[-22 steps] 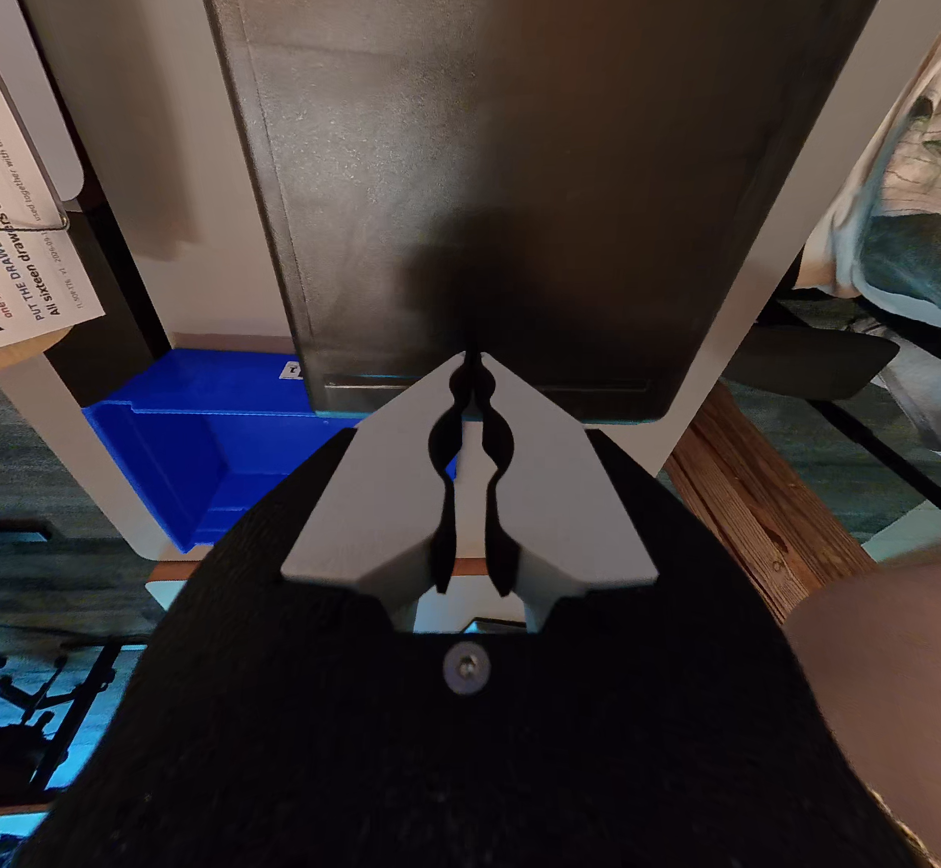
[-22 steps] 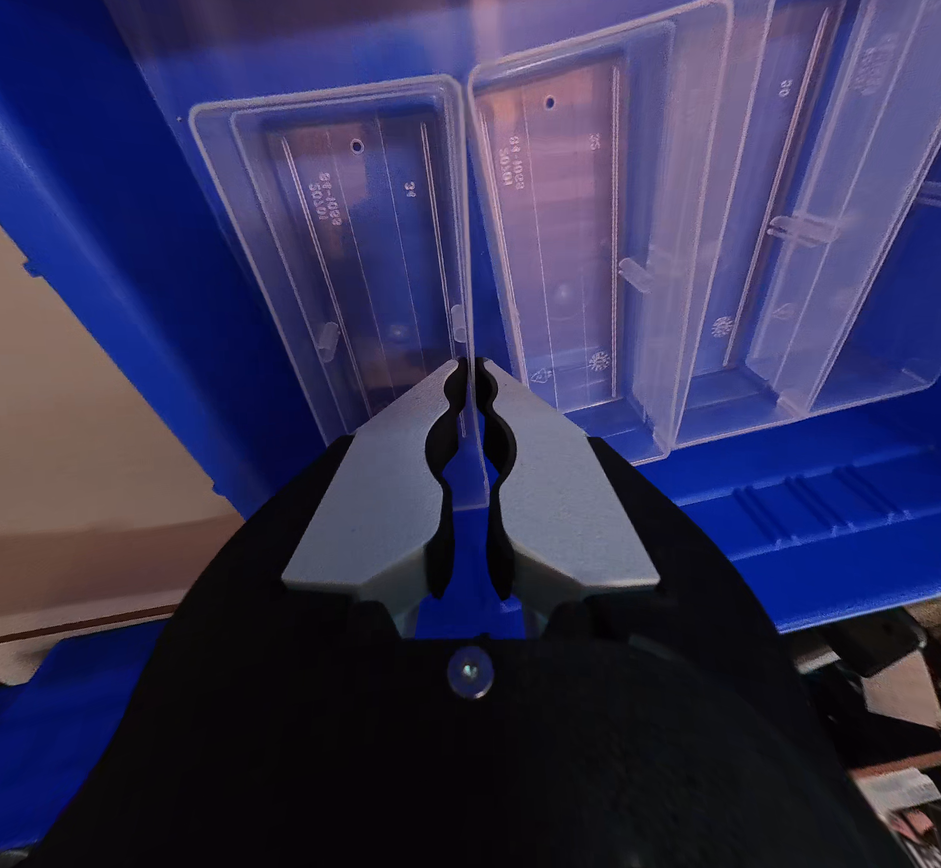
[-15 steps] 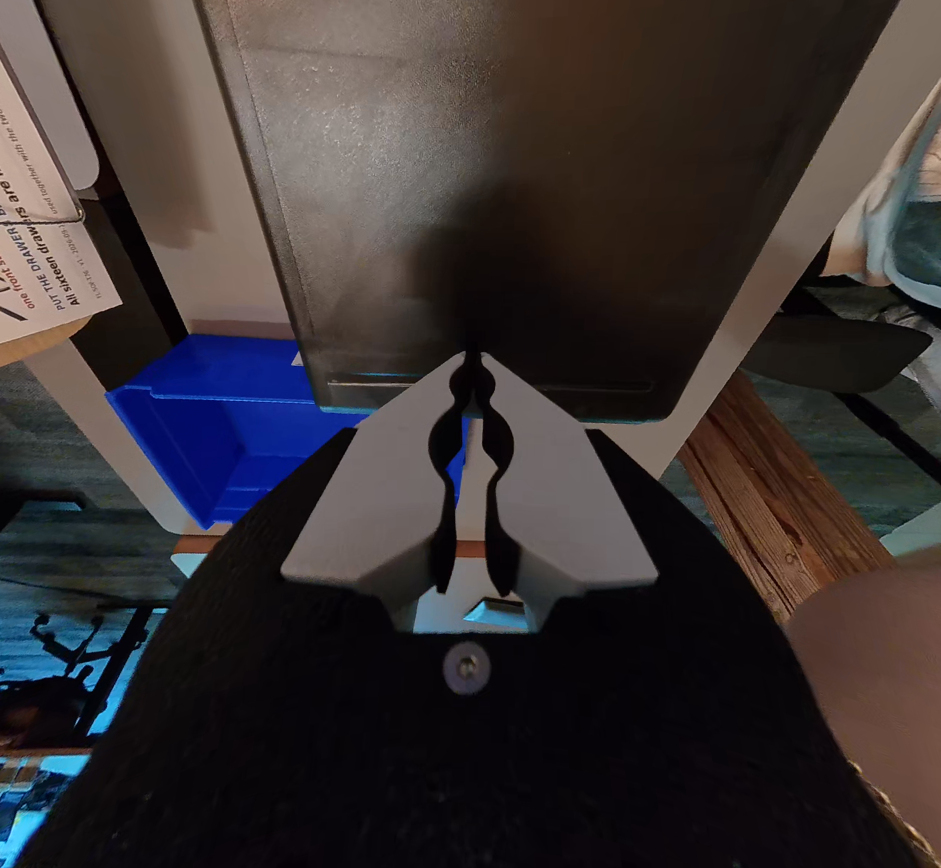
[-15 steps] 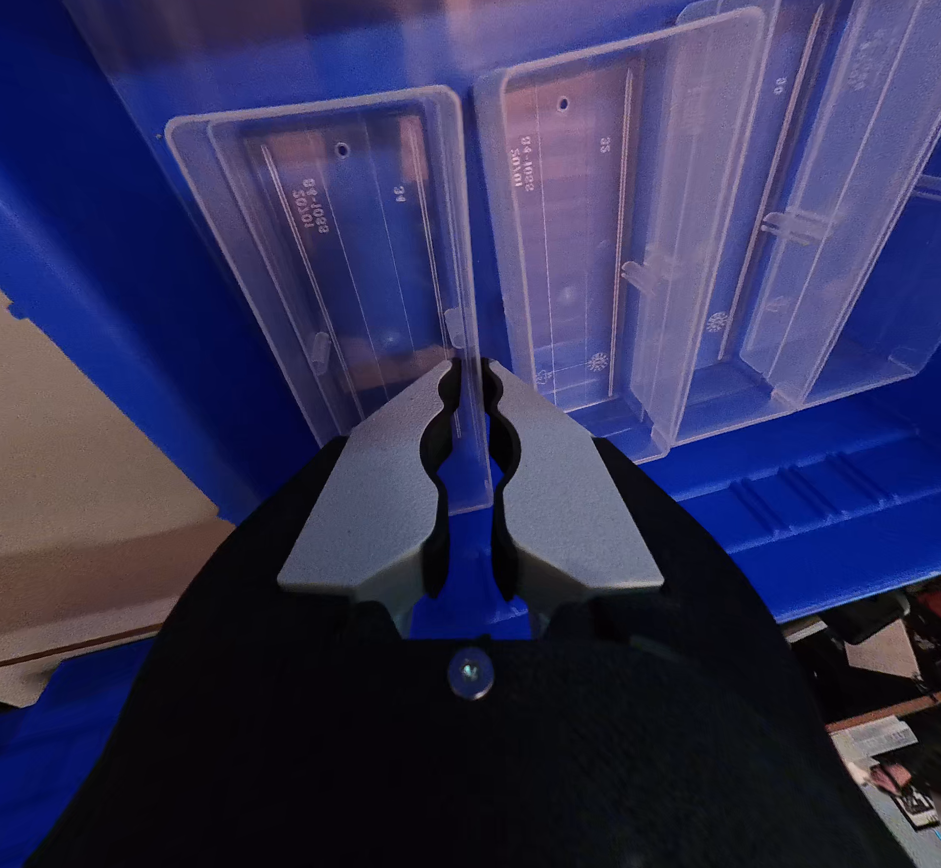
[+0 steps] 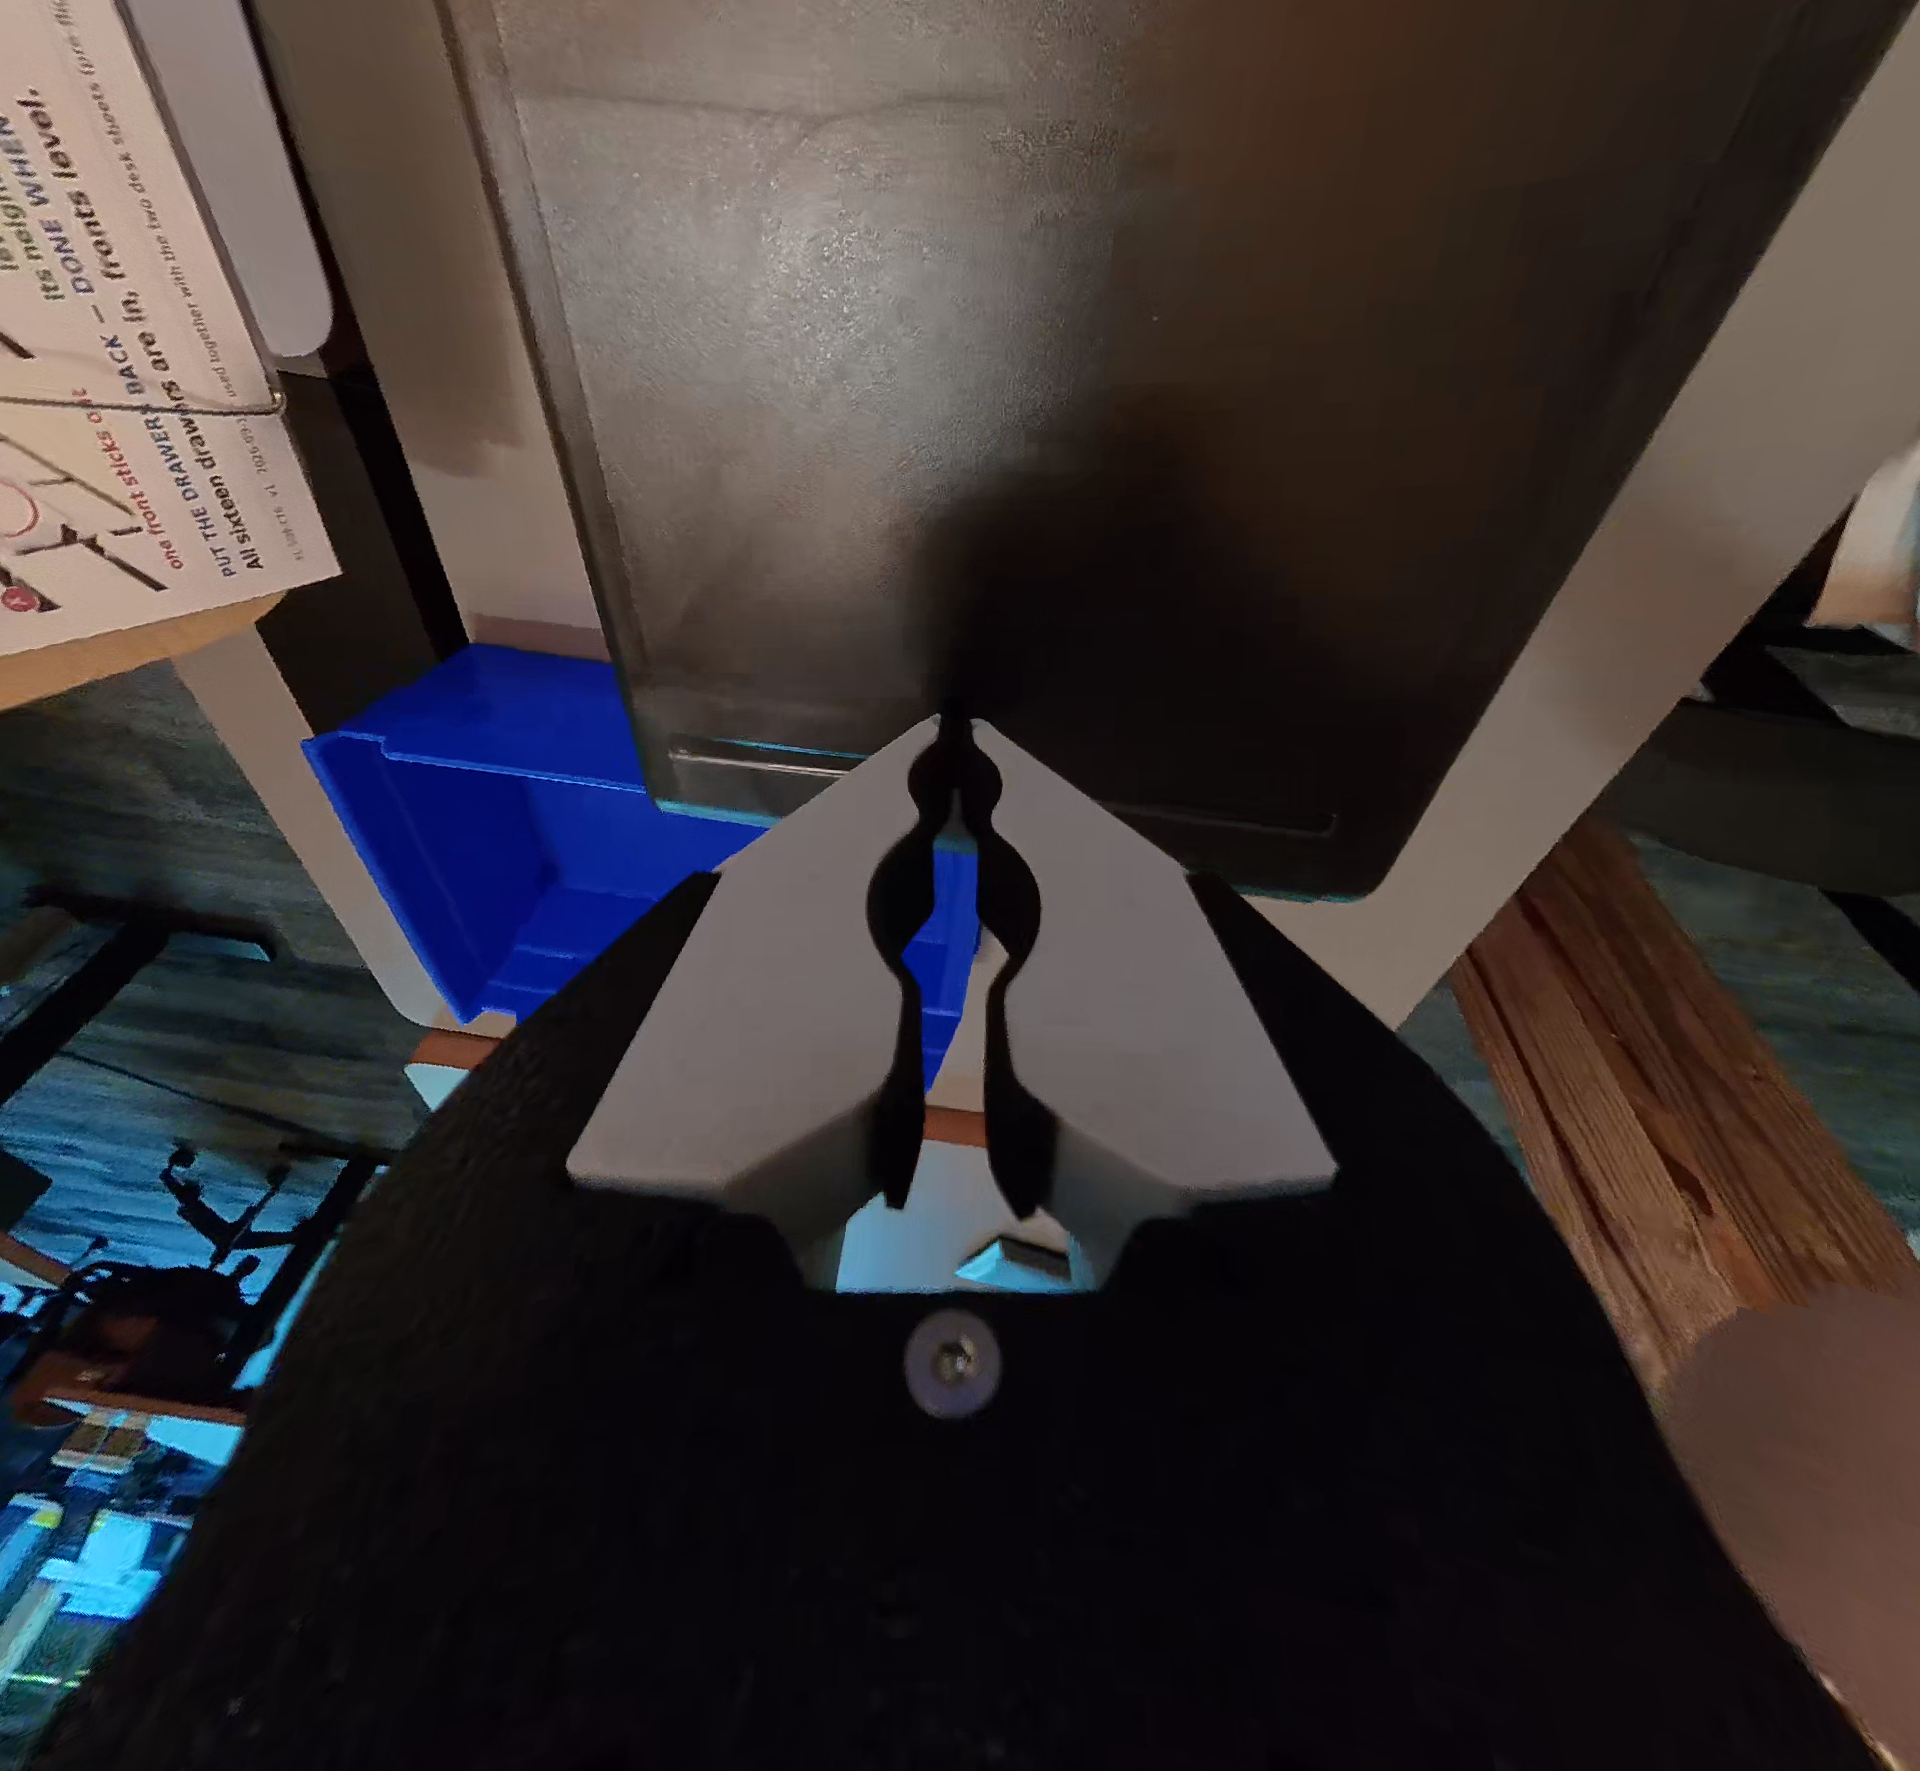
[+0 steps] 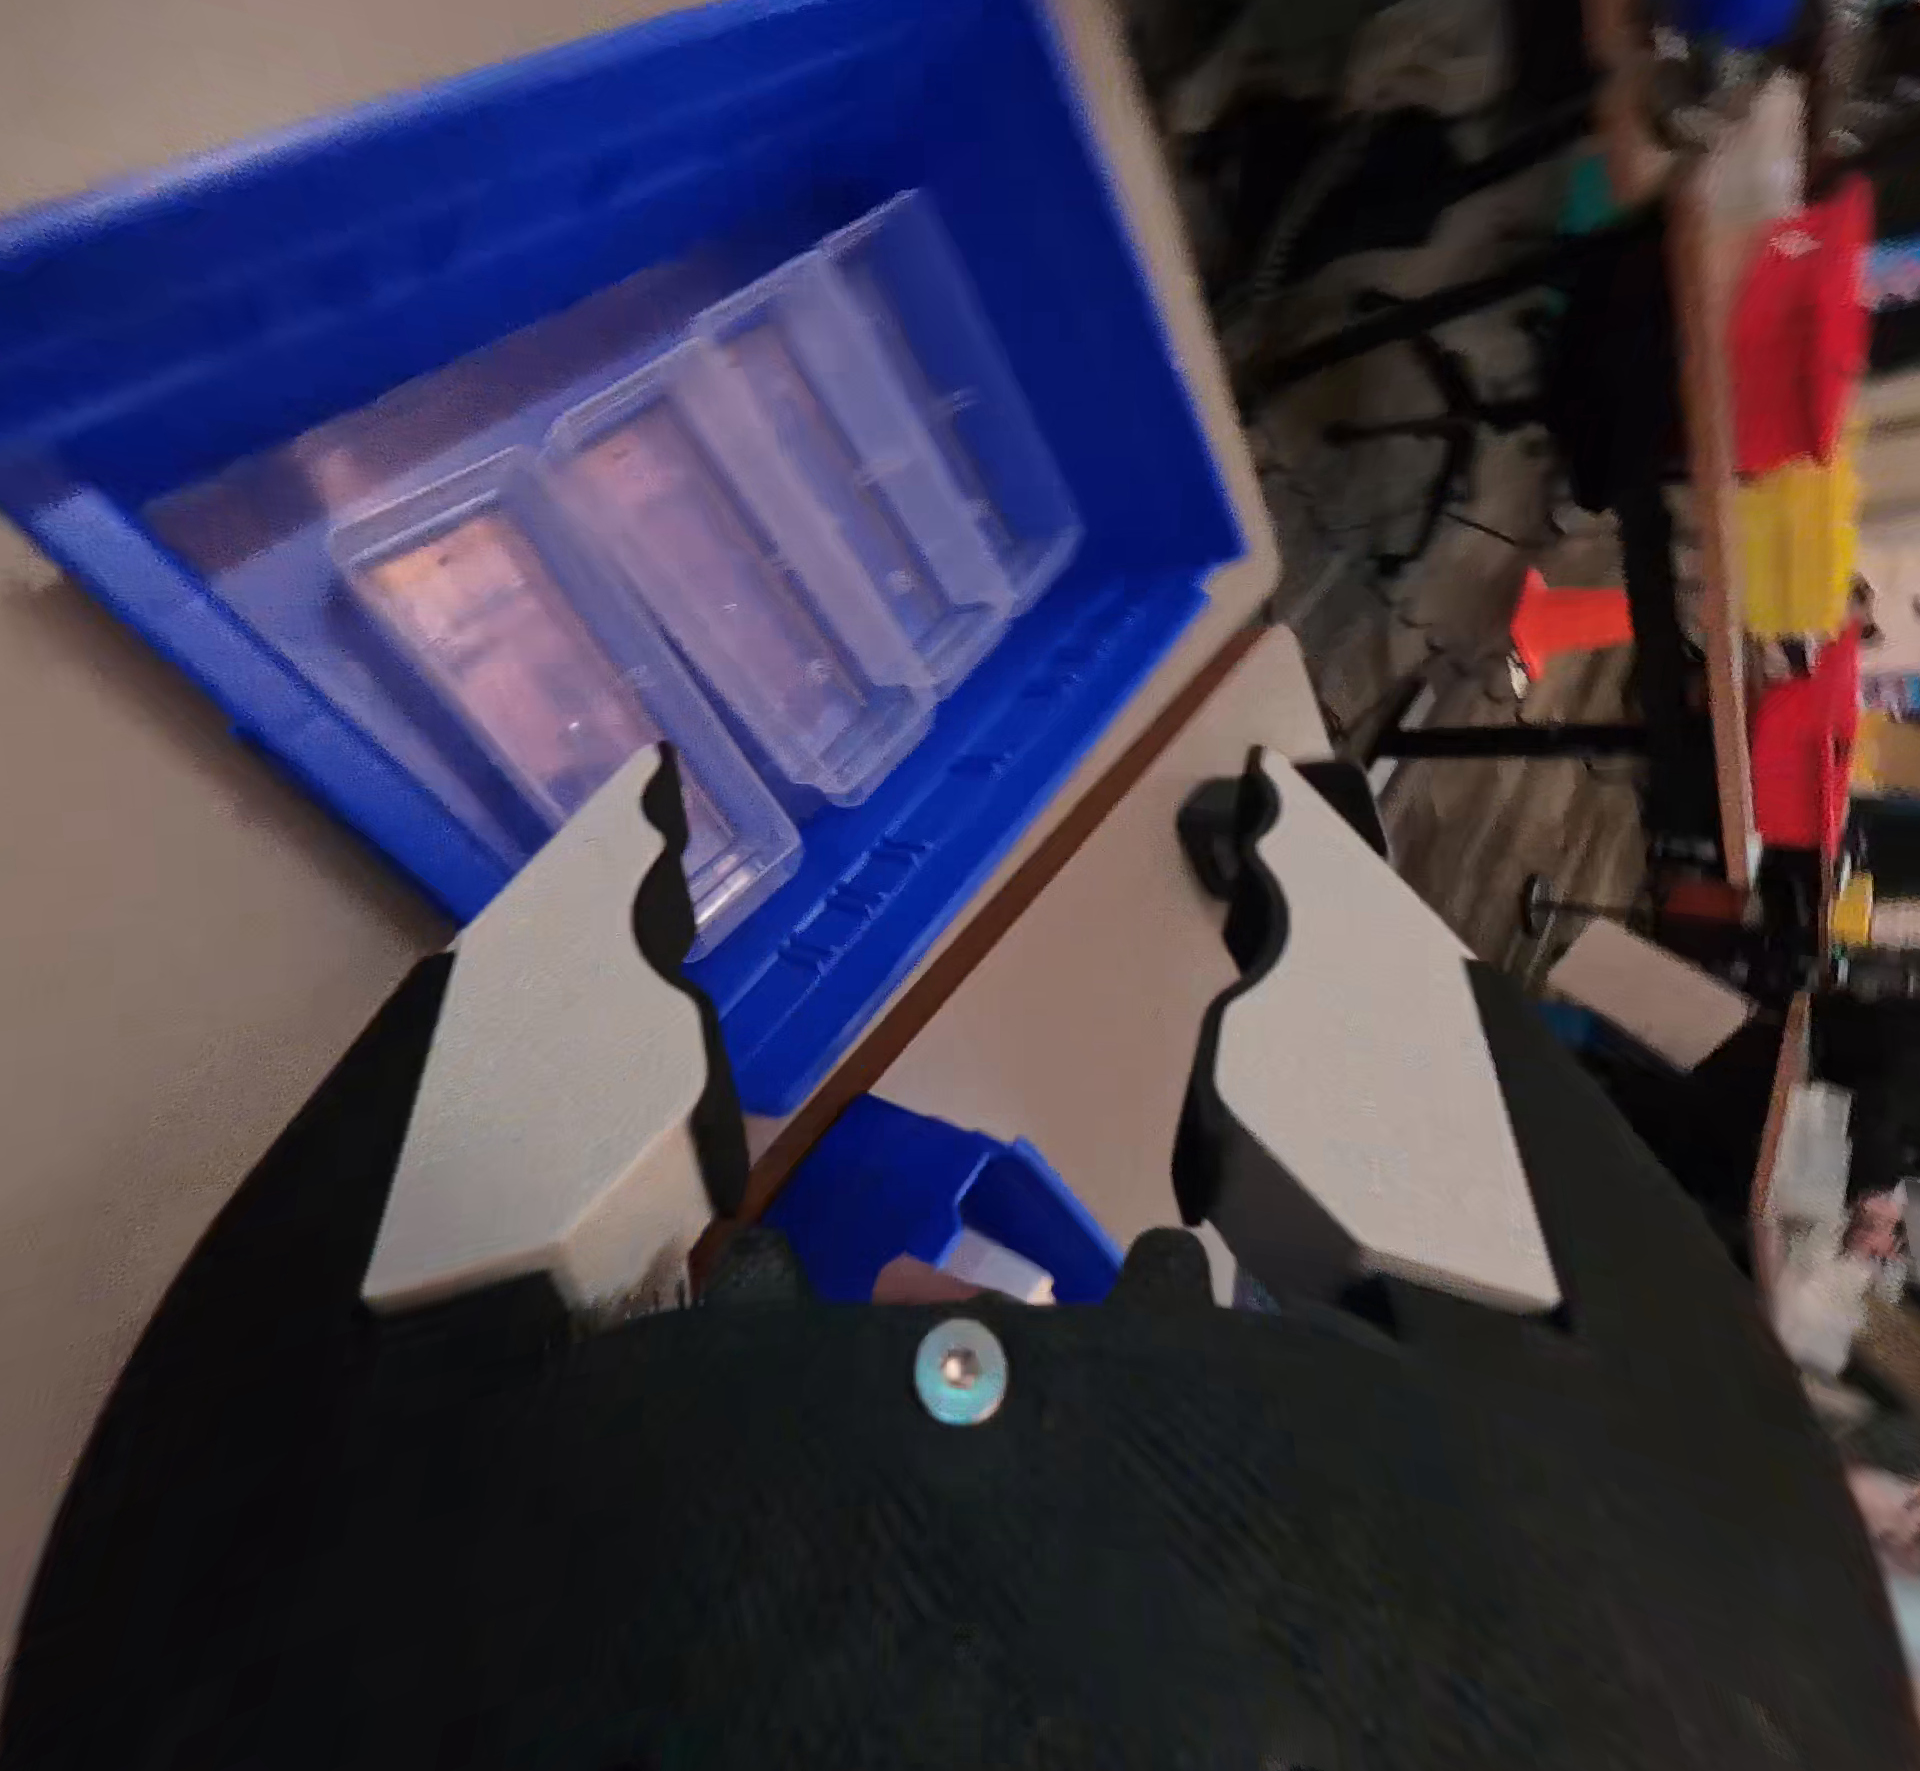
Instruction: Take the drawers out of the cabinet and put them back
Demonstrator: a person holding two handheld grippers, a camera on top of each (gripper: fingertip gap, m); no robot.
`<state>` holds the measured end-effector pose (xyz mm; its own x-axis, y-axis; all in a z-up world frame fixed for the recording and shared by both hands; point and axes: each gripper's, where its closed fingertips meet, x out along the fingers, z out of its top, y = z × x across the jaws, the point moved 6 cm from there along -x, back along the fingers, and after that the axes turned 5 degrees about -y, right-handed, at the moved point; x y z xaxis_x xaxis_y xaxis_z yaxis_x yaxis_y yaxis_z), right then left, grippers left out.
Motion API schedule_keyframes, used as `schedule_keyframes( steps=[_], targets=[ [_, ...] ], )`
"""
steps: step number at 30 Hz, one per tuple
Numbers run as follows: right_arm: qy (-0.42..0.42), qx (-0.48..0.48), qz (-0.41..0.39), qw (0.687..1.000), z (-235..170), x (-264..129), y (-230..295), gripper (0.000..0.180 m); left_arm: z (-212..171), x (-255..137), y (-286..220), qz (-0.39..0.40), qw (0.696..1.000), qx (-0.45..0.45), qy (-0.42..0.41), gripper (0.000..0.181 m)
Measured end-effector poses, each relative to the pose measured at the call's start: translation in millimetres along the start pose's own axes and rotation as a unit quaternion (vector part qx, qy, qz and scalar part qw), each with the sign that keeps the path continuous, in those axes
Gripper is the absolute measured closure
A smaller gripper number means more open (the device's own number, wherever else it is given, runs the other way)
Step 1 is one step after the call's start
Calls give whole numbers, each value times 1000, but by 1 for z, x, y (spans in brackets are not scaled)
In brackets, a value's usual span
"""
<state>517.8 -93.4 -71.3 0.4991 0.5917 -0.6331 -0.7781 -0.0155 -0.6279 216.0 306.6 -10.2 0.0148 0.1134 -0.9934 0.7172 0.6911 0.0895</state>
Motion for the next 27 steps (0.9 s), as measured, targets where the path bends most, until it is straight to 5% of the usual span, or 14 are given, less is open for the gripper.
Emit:
schedule_keyframes(
  steps=[1, 6, 9, 12, 15, 19, 23, 27],
  targets=[
    [-6, 37, -26, 999, -6, -10, -5, 69, -1, 0, -1, 12, 1000, -11, -8, 181],
    [62, 151, -114, 980, -52, -40, -2, 75, -10, -10, -8, 144, 985, -66, -66, 181],
    [14, 235, -144, 961, -56, -51, 9, 87, 1, -48, -16, 261, 929, -152, -213, 176],
    [-45, 372, -117, 919, -55, -53, 21, 93, 45, -82, -66, 216, 858, -177, -432, 170],
    [-87, 425, -143, 890, -55, -50, 23, 90, 102, -89, -126, 172, 795, -140, -565, 155],
    [-91, 435, -191, 876, -66, -29, 23, 89, 202, -42, -186, 109, 720, -154, -667, 133],
    [-79, 448, -199, 868, -82, -5, 22, 98, 288, 33, -187, 94, 712, -256, -648, 103],
    [-87, 477, -167, 858, -92, 13, 17, 100, 327, 84, -142, 216, 705, -320, -595, 88]
  ],
)
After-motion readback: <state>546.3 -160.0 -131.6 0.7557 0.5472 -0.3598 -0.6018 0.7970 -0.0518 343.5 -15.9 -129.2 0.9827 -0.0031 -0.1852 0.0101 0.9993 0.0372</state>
